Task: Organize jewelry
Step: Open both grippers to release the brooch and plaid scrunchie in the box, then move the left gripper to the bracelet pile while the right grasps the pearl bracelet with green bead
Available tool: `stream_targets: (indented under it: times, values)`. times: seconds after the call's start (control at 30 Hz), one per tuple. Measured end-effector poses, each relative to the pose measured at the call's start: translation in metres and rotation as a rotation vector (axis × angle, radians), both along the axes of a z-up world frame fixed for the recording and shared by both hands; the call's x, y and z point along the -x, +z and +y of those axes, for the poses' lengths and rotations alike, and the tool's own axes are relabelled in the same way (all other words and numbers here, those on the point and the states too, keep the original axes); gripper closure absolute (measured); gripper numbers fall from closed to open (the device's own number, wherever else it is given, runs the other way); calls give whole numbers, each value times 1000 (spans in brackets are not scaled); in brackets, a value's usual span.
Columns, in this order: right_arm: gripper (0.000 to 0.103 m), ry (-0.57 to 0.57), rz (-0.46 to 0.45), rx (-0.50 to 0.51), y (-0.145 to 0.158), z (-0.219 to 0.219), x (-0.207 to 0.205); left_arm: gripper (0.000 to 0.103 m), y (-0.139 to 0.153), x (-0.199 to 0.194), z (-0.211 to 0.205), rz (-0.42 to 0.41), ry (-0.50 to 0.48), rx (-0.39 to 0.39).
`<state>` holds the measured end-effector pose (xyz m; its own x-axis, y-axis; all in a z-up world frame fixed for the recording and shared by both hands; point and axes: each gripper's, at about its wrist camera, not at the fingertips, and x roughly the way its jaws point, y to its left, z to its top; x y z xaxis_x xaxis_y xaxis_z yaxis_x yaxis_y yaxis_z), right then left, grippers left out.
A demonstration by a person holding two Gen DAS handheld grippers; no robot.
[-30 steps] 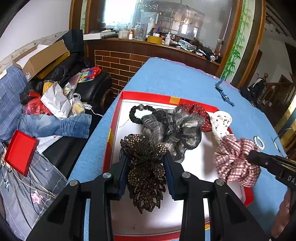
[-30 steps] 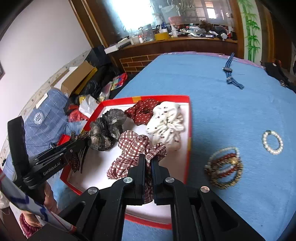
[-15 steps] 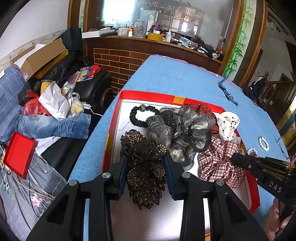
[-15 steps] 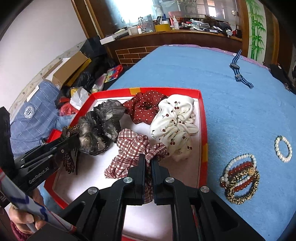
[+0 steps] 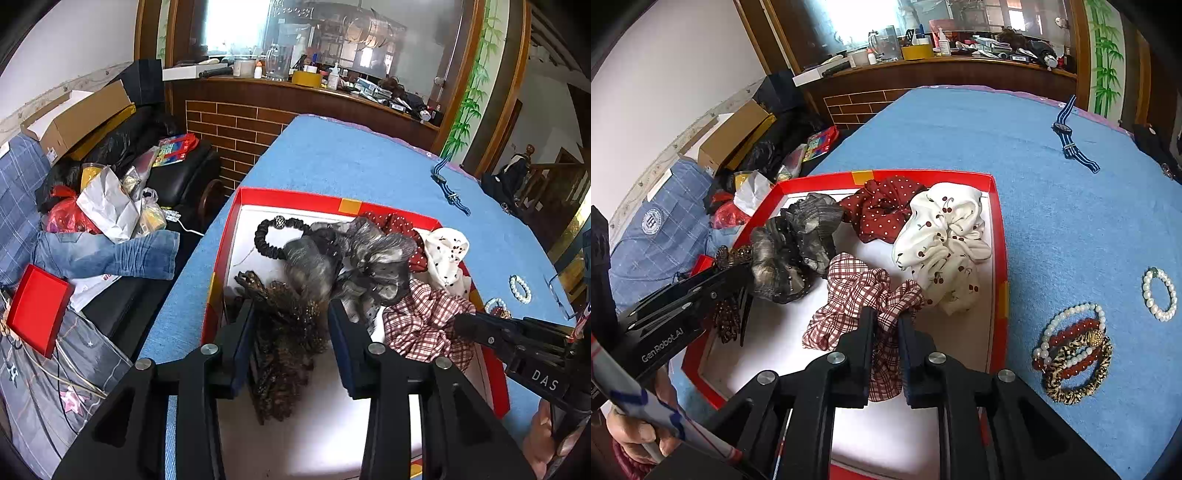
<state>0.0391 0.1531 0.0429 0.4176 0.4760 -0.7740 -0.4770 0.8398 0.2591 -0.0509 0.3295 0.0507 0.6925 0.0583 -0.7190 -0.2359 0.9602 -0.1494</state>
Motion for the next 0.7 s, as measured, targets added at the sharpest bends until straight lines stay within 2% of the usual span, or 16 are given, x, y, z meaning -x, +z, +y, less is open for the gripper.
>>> stream_targets:
  times: [0.07, 0.37, 0.7]
  values:
    - [84, 2, -1, -11, 3, -3, 1, 58, 6, 2, -2, -9, 2, -5]
    - [83, -23, -34, -93, 32, -39, 15, 58, 38, 11, -29, -66, -35, -34]
    - [83, -211, -36, -167, 44, -136, 5, 58, 50, 0, -93, -68, -170, -66]
